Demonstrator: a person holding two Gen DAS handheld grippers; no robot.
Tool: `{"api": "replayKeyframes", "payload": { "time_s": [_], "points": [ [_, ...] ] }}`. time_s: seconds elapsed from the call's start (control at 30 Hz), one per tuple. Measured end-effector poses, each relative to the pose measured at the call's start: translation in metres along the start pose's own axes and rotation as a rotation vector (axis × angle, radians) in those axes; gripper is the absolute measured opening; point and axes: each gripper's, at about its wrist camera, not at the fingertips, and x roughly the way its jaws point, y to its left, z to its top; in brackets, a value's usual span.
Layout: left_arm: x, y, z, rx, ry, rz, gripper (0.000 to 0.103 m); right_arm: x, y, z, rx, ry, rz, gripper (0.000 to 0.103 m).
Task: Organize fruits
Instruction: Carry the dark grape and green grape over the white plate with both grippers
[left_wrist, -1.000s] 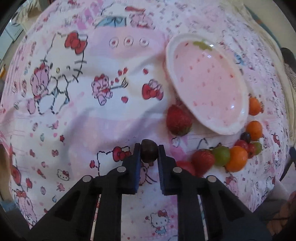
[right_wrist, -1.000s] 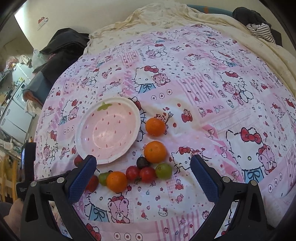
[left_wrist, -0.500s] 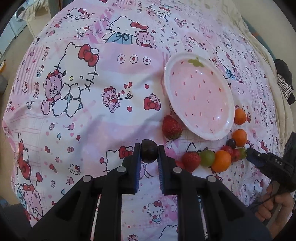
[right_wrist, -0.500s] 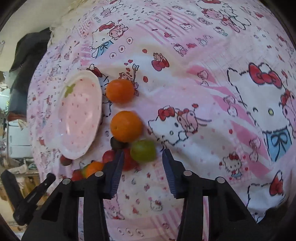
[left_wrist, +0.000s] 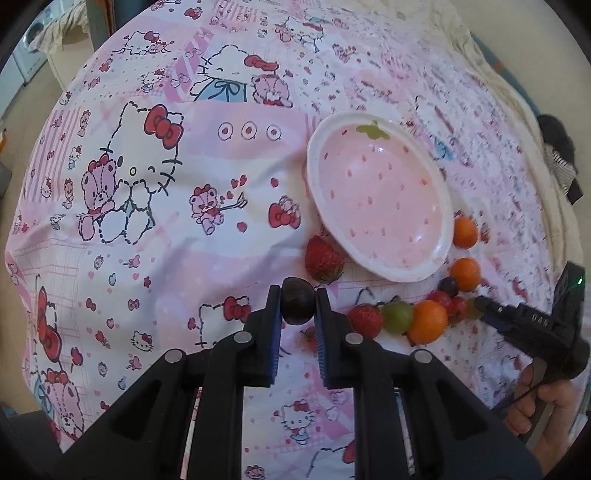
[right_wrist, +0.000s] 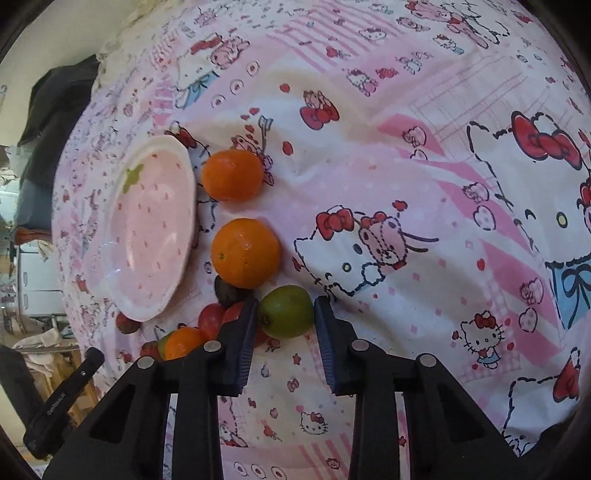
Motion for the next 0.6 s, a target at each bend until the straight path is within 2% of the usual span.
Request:
{"api": "replayKeyframes", "payload": {
  "time_s": [0.1,0.17,0.3,0.5,0.6],
  "points": [
    [-0.011,0.002,0.004,-0.023,-0.03,-0.049,0.013,-0.012,-0.005,-0.002,0.03,-0.022,0.045,0.032],
    [-0.023,0.006,0.008,-0.055,-0.061,-0.109,0.013,-0.027,-0.004,-0.004,0.044,-0.053,0.109,0.032],
    [-0.046,-0.001,0.029,-0.027,-0.129,-0.123,0.013,-0.054,0.024,0.004,-0.03,-0.11,0.239,0.032],
    [-0.042,-0.032,0.066,0.078,-0.144,-0.065,0.013,-0.054,0.081,0.038,-0.13,-0.139,0.295,0.032],
    [-0.025,-0.05,0.08,0.143,-0.136,-0.02,0.013,-0.04,0.104,0.056,-0.182,-0.133,0.257,0.032]
  ]
}}
